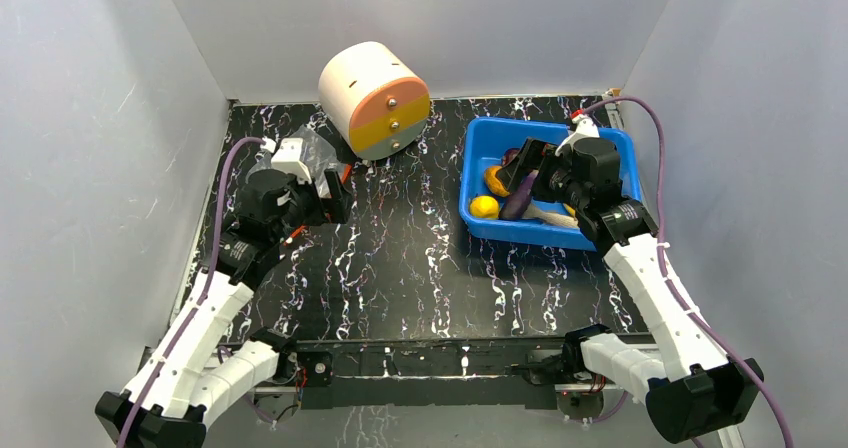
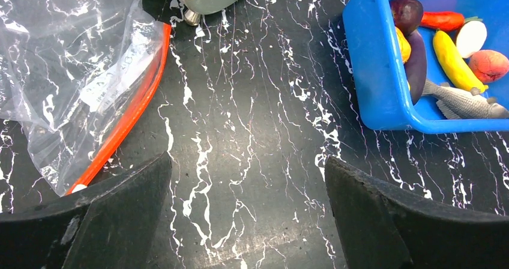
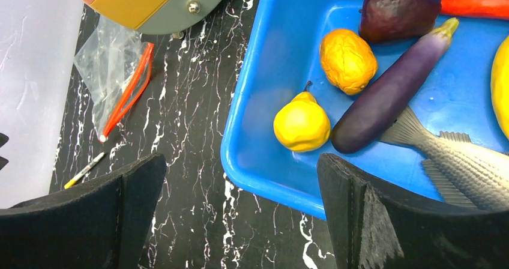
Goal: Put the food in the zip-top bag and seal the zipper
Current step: Pick up the zipper food storage bag at the corner of the board.
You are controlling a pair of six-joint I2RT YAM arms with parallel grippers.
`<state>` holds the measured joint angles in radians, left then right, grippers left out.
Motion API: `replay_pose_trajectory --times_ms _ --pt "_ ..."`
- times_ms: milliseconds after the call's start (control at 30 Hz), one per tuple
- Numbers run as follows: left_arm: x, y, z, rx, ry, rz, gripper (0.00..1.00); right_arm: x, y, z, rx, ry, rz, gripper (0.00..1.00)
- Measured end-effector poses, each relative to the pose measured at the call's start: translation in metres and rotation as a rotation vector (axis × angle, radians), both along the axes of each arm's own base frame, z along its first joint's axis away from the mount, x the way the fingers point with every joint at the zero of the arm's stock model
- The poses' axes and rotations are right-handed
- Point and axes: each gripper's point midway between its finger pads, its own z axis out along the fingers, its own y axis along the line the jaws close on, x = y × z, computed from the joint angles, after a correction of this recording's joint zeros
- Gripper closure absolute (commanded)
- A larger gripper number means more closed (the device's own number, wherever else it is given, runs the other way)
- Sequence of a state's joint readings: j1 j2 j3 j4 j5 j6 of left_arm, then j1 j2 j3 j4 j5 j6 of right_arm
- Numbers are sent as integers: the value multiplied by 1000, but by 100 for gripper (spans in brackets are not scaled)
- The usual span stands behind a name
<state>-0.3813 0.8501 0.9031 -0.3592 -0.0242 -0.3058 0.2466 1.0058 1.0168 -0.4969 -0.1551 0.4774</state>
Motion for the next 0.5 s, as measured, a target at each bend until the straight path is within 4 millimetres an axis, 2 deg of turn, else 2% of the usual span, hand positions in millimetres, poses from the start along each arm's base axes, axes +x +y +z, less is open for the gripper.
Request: replay_pose_trajectory --times_ms 300,500 --pt "4 -1 -8 21 23 -3 2 0 0 0 0 0 -2 2" --pt "15 6 -19 83 34 22 2 -2 1 2 5 -6 5 2"
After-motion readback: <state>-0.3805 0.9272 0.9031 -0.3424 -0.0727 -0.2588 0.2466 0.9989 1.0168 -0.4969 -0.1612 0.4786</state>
